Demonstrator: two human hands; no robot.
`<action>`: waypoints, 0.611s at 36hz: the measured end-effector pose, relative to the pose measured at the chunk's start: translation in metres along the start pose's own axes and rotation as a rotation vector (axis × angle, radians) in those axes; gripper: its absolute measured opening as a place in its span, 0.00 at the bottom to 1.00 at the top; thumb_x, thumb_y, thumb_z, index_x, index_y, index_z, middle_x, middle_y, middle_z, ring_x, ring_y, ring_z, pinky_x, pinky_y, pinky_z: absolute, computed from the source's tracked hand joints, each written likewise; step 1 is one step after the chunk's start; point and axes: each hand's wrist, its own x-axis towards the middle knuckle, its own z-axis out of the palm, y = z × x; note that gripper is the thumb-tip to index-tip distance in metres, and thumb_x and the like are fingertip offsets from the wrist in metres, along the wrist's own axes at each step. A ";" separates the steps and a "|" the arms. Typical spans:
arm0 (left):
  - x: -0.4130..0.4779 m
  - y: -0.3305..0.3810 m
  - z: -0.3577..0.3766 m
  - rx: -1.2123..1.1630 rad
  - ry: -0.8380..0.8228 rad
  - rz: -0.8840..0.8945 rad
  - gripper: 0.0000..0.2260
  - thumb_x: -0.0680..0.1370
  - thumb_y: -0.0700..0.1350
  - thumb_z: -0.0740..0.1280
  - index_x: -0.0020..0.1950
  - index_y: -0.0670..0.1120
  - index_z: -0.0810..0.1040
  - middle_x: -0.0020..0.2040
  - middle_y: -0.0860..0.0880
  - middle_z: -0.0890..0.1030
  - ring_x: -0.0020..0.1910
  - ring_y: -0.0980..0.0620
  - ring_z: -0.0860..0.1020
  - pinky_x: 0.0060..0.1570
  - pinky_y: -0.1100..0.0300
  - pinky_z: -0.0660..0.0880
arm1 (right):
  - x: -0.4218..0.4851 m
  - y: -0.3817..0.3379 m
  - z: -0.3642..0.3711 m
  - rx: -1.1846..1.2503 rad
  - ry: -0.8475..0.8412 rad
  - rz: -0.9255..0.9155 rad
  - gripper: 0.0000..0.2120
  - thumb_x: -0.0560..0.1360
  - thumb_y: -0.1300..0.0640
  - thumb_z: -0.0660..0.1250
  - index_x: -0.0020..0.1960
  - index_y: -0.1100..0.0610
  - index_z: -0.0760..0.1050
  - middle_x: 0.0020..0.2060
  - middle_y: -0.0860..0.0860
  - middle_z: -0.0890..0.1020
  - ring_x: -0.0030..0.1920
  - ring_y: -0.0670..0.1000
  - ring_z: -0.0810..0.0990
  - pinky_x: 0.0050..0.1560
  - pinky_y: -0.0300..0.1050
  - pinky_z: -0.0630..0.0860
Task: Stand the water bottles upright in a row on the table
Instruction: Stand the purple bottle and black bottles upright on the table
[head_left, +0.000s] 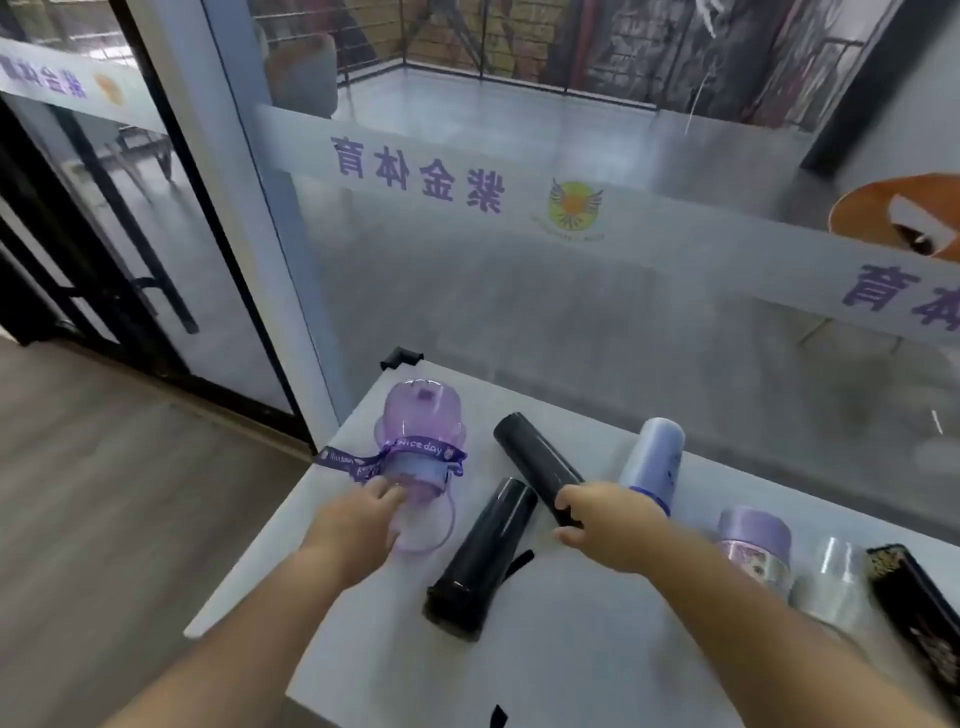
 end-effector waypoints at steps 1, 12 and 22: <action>0.007 -0.004 0.003 0.005 0.048 0.067 0.26 0.64 0.48 0.77 0.57 0.51 0.69 0.50 0.47 0.78 0.42 0.43 0.79 0.36 0.54 0.79 | 0.004 -0.002 0.002 0.010 0.001 0.014 0.18 0.79 0.45 0.59 0.64 0.53 0.69 0.58 0.53 0.77 0.55 0.55 0.77 0.56 0.51 0.75; 0.048 -0.015 0.034 0.318 0.201 0.347 0.45 0.38 0.40 0.76 0.54 0.54 0.69 0.59 0.45 0.68 0.56 0.40 0.68 0.39 0.46 0.80 | 0.029 -0.011 0.009 0.043 0.049 0.036 0.15 0.79 0.46 0.59 0.62 0.52 0.69 0.55 0.49 0.77 0.45 0.47 0.71 0.54 0.47 0.76; 0.060 -0.011 0.038 0.465 0.106 0.339 0.42 0.45 0.42 0.81 0.56 0.53 0.69 0.64 0.45 0.67 0.61 0.34 0.65 0.41 0.41 0.80 | 0.046 -0.004 0.016 0.087 0.028 -0.032 0.13 0.79 0.46 0.59 0.58 0.52 0.71 0.51 0.48 0.76 0.45 0.49 0.74 0.51 0.45 0.75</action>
